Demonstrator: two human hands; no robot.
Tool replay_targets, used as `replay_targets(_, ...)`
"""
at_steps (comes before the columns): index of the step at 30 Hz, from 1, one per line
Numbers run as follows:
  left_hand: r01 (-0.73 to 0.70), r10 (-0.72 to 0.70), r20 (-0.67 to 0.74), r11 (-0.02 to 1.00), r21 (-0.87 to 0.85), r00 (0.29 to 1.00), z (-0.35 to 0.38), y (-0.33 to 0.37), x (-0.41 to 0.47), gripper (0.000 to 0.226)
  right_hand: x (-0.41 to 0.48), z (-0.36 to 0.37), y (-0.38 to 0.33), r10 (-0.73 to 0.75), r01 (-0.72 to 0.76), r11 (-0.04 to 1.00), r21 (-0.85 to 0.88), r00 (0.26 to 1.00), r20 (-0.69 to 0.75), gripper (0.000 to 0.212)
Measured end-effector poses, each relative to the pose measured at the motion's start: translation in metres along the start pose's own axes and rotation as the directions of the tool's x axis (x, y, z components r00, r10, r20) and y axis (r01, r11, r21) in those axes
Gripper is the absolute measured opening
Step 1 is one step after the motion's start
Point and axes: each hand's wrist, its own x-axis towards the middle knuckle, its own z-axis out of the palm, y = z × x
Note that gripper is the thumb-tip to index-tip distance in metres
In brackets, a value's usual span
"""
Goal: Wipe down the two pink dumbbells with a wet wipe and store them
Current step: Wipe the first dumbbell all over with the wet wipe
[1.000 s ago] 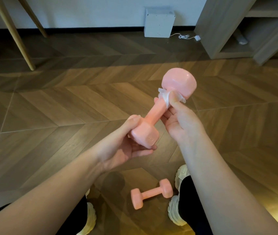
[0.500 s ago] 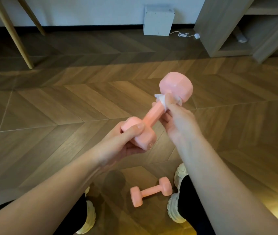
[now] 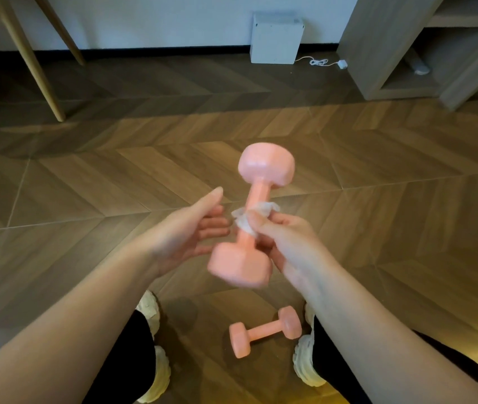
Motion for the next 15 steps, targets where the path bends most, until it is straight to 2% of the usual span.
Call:
replay_targets(1, -0.004, 0.005, -0.031, 1.0, 0.027, 1.0, -0.003, 0.004, 0.002, 0.083, -0.001, 0.001, 0.005, 0.023, -0.022, 0.998, -0.052, 0.999, 0.024, 0.02)
replay_targets(3, -0.016, 0.018, -0.029, 0.998, 0.063, 0.999, -0.004, 0.006, 0.001, 0.066, -0.004, 0.005, 0.013, 0.061, -0.051, 0.99, -0.133, 0.996, 0.068, 0.011)
replay_targets(5, -0.011, 0.014, -0.055, 0.998, 0.06, 0.998, -0.002, 0.001, 0.001, 0.05, -0.006, 0.008, 0.019, 0.082, -0.061, 0.98, -0.191, 0.991, 0.106, 0.014)
replay_targets(9, -0.028, 0.027, -0.164, 1.0, -0.006, 0.986, -0.001, -0.006, 0.004, 0.045, -0.005, 0.012, 0.026, 0.116, -0.062, 0.957, -0.282, 0.977, 0.18, 0.025)
replay_targets(15, -0.099, 0.104, -0.215, 0.994, 0.034, 0.971, -0.004, -0.009, 0.009, 0.031, -0.004, 0.015, 0.033, 0.115, -0.02, 0.905, -0.425, 0.973, 0.199, 0.018)
